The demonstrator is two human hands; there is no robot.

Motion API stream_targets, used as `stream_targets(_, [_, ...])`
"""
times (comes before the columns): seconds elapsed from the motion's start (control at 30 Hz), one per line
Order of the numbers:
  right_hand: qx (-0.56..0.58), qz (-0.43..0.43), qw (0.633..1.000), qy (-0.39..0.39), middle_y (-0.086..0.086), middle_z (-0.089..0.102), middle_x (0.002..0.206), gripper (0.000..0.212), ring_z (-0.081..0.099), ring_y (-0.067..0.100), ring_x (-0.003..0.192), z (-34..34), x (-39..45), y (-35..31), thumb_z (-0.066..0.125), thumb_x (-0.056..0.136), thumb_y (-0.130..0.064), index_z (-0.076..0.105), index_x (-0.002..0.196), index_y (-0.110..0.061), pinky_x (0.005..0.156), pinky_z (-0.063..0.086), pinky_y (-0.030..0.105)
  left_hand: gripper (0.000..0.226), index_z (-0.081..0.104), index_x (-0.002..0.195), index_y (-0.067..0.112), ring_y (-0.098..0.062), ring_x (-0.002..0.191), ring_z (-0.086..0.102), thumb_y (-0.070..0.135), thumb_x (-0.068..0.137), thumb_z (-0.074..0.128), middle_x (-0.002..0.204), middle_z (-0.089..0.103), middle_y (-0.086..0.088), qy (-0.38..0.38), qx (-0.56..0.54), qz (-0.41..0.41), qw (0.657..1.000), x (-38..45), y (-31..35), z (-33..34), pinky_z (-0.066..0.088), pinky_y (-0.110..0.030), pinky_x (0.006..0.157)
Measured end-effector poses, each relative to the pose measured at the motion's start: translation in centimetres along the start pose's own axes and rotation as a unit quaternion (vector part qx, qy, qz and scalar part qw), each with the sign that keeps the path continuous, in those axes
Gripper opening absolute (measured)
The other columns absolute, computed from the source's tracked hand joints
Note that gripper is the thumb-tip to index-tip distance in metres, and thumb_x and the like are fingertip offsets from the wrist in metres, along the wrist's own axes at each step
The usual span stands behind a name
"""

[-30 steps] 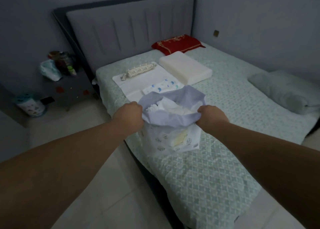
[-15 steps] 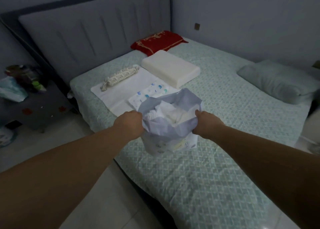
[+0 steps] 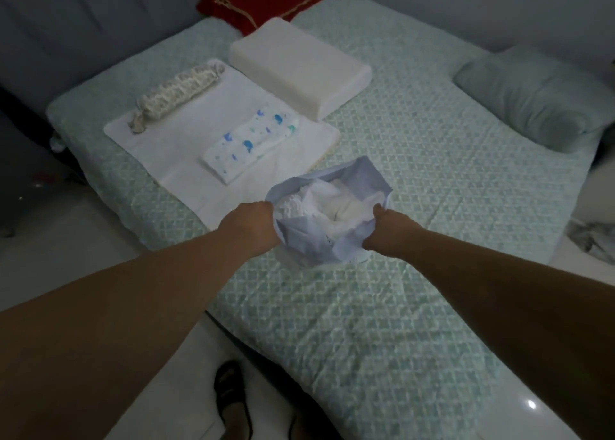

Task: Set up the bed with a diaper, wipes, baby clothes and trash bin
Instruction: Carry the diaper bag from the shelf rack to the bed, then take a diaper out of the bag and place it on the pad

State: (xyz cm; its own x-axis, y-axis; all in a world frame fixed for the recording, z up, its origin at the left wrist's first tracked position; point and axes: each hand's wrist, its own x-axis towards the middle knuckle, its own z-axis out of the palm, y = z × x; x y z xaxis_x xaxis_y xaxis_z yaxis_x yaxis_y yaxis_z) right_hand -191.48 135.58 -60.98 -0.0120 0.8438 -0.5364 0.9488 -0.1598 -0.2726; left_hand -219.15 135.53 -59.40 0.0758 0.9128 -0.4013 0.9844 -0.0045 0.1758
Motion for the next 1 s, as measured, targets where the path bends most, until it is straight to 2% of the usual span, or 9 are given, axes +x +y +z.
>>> stream_targets(0.1, [0.016, 0.025, 0.999, -0.015, 0.018, 0.04, 0.149, 0.1, 0.046, 0.033, 0.132, 2.0, 1.3, 0.9, 0.073, 0.082, -0.037, 0.011, 0.156, -0.007, 0.103, 0.04, 0.037, 0.028, 0.056, 0.107, 0.014, -0.029, 0.092, 0.063, 0.03, 0.085, 0.062, 0.101, 0.063, -0.008, -0.014, 0.022, -0.001, 1.0, 2.4, -0.1, 1.6, 0.054, -0.039, 0.08])
stream_targets(0.27, [0.037, 0.057, 0.997, -0.043, 0.017, 0.048, 0.141, 0.093, 0.053, 0.032, 0.123, 5.9, 2.5, 1.9, 0.074, 0.081, -0.034, 0.02, 0.152, -0.005, 0.092, 0.044, 0.035, 0.032, 0.057, 0.116, 0.002, -0.032, 0.116, 0.058, 0.027, 0.097, 0.054, 0.123, 0.061, -0.017, -0.081, -0.024, 0.003, 0.996, 6.2, -1.5, 6.4, 0.044, -0.042, 0.1])
stream_targets(0.37, [0.026, 0.071, 0.995, -0.058, 0.017, 0.054, 0.131, 0.07, 0.058, 0.032, 0.115, 7.5, 2.6, 2.0, 0.067, 0.086, -0.028, 0.034, 0.143, -0.004, 0.089, 0.046, 0.034, 0.035, 0.06, 0.118, 0.01, -0.03, 0.115, 0.06, 0.037, 0.098, 0.051, 0.124, 0.062, -0.011, -0.109, -0.017, 0.024, 0.994, 7.3, -2.5, 7.9, 0.046, -0.042, 0.099])
stream_targets(0.47, [-0.061, 0.068, 0.994, -0.056, 0.011, 0.058, 0.127, 0.038, 0.059, 0.027, 0.113, 7.6, 2.8, 1.2, 0.053, 0.094, -0.027, 0.053, 0.129, -0.012, 0.096, 0.047, 0.035, 0.033, 0.058, 0.119, 0.012, -0.029, 0.11, 0.062, 0.036, 0.097, 0.051, 0.121, 0.063, -0.009, -0.114, -0.009, 0.063, 0.991, 7.8, -3.3, 8.5, 0.048, -0.042, 0.097])
stream_targets(0.57, [-0.098, 0.123, 0.986, -0.059, 0.005, 0.061, 0.12, 0.029, 0.06, 0.025, 0.11, 6.3, 3.4, -0.8, 0.053, 0.093, -0.027, 0.061, 0.119, -0.016, 0.094, 0.049, 0.036, 0.042, 0.052, 0.125, 0.015, -0.03, 0.102, 0.064, 0.04, 0.092, 0.055, 0.111, 0.065, -0.01, -0.104, -0.027, 0.084, 0.991, 8.1, -3.8, 8.4, 0.051, -0.042, 0.089])
stream_targets(0.73, [-0.079, 0.154, 0.984, -0.044, -0.001, 0.065, 0.104, 0.023, 0.062, 0.019, 0.095, 4.6, 5.7, -4.9, 0.055, 0.09, -0.035, 0.065, 0.105, -0.02, 0.085, 0.054, 0.033, 0.063, 0.041, 0.144, 0.023, -0.032, 0.124, 0.055, 0.056, 0.092, 0.049, 0.14, 0.054, -0.011, -0.125, 0.013, 0.123, 0.984, 9.6, -4.1, 6.5, 0.043, -0.041, 0.098])
stream_targets(0.8, [-0.076, 0.124, 0.988, -0.056, -0.001, 0.065, 0.108, 0.027, 0.062, 0.019, 0.094, 5.3, 6.6, -6.0, 0.056, 0.089, -0.039, 0.066, 0.108, -0.022, 0.084, 0.053, 0.032, 0.06, 0.044, 0.143, 0.023, -0.03, 0.123, 0.055, 0.052, 0.092, 0.05, 0.138, 0.055, -0.01, -0.118, 0.016, 0.155, 0.981, 10.0, -4.1, 6.1, 0.044, -0.04, 0.1])
stream_targets(0.87, [-0.057, 0.066, 0.994, -0.066, 0.002, 0.064, 0.118, 0.035, 0.061, 0.022, 0.105, 6.6, 7.5, -6.7, 0.056, 0.093, -0.04, 0.065, 0.12, -0.019, 0.092, 0.049, 0.033, 0.057, 0.044, 0.142, 0.024, -0.032, 0.119, 0.056, 0.05, 0.091, 0.051, 0.133, 0.055, -0.011, -0.106, 0.04, 0.181, 0.977, 10.1, -3.9, 5.9, 0.046, -0.041, 0.098])
stream_targets(1.0, [-0.049, 0.043, 0.996, -0.068, 0.006, 0.061, 0.127, 0.039, 0.057, 0.023, 0.116, 9.7, 8.7, -7.1, 0.054, 0.098, -0.036, 0.06, 0.13, -0.016, 0.098, 0.04, 0.031, 0.061, 0.035, 0.146, 0.025, -0.036, 0.118, 0.051, 0.046, 0.091, 0.052, 0.13, 0.046, -0.013, -0.112, 0.065, 0.209, 0.969, 10.2, -3.8, 6.1, 0.046, -0.047, 0.095])
